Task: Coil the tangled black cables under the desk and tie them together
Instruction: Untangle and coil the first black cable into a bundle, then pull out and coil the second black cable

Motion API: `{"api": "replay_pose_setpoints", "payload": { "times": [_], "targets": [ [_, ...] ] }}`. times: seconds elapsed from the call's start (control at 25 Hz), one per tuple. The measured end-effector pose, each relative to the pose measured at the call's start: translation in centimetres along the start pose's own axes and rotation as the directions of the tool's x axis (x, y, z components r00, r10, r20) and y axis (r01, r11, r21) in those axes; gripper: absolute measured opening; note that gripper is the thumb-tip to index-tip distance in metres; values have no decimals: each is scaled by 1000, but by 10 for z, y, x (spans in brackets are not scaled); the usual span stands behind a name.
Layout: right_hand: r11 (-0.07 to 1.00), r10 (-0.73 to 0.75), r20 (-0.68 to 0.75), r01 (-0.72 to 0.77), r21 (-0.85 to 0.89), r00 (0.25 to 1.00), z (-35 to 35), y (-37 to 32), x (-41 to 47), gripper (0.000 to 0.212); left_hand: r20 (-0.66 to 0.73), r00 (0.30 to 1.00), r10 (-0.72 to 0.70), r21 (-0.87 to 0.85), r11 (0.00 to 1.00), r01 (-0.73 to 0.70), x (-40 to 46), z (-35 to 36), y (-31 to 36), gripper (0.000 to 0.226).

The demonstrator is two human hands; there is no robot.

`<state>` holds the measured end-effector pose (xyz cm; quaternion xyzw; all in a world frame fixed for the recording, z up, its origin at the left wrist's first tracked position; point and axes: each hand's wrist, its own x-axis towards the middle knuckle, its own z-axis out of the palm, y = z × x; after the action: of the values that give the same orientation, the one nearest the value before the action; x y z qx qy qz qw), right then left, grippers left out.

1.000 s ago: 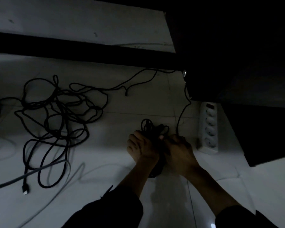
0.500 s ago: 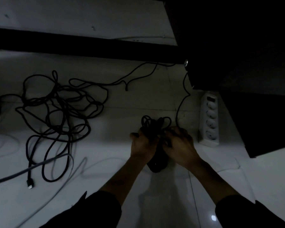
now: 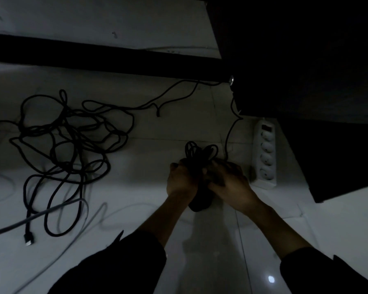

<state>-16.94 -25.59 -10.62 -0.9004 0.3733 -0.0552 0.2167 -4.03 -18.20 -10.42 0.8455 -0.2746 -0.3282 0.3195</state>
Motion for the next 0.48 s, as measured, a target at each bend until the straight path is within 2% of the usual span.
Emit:
{"api": "replay_pose_setpoints", "payload": {
  "times": [0.2, 0.36, 0.48],
  "targets": [
    [992, 40, -15, -38, 123, 999, -2, -4, 2, 74, 23, 999, 35, -42, 999, -34, 1, 0, -7, 50],
    [984, 116, -31, -111, 139, 993, 1, -6, 3, 76, 31, 998, 50, -42, 998, -48, 0, -8, -10, 45],
    [981, 140, 9, -140, 137, 990, 4, -2, 5, 67, 30, 998, 59, -53, 997, -57, -2, -14, -13, 42]
  ]
}}
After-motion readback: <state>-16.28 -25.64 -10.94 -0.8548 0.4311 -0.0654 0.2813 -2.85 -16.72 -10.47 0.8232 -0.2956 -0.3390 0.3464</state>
